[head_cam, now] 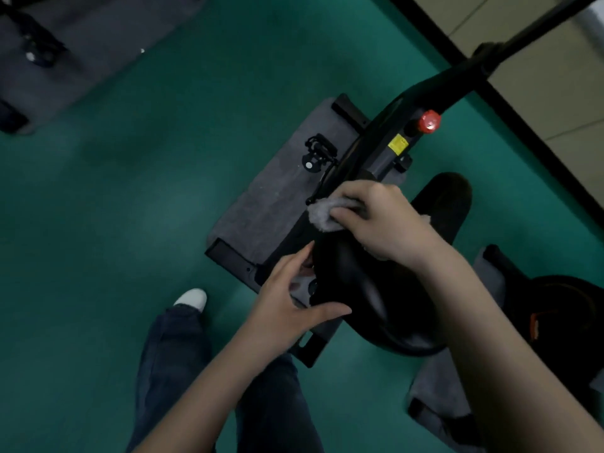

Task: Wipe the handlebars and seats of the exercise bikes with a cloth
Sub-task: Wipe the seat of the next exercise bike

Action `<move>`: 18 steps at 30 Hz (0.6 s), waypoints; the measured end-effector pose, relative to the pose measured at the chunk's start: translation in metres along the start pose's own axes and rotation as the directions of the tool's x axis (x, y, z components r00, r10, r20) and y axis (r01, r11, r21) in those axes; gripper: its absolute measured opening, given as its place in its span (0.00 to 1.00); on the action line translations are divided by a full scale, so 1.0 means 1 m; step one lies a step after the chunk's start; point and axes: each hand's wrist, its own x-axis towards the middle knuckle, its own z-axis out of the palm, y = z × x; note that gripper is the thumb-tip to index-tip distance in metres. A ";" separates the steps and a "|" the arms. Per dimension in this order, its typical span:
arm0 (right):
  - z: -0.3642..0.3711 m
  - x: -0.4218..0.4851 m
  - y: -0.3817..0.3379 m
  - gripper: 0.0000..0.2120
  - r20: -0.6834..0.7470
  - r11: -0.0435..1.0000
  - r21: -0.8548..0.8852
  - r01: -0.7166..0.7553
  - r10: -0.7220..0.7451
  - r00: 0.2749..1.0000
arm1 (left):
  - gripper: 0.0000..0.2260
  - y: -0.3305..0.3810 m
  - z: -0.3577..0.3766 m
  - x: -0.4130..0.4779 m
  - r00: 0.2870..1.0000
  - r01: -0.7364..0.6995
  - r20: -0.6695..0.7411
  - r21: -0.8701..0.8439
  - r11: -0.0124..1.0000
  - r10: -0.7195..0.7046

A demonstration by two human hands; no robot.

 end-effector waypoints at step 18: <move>-0.004 0.005 -0.016 0.05 0.483 0.741 0.071 0.667 -0.611 0.627 | 0.21 -0.018 0.073 -0.023 0.901 -0.077 -0.428 -0.307 0.949 -0.065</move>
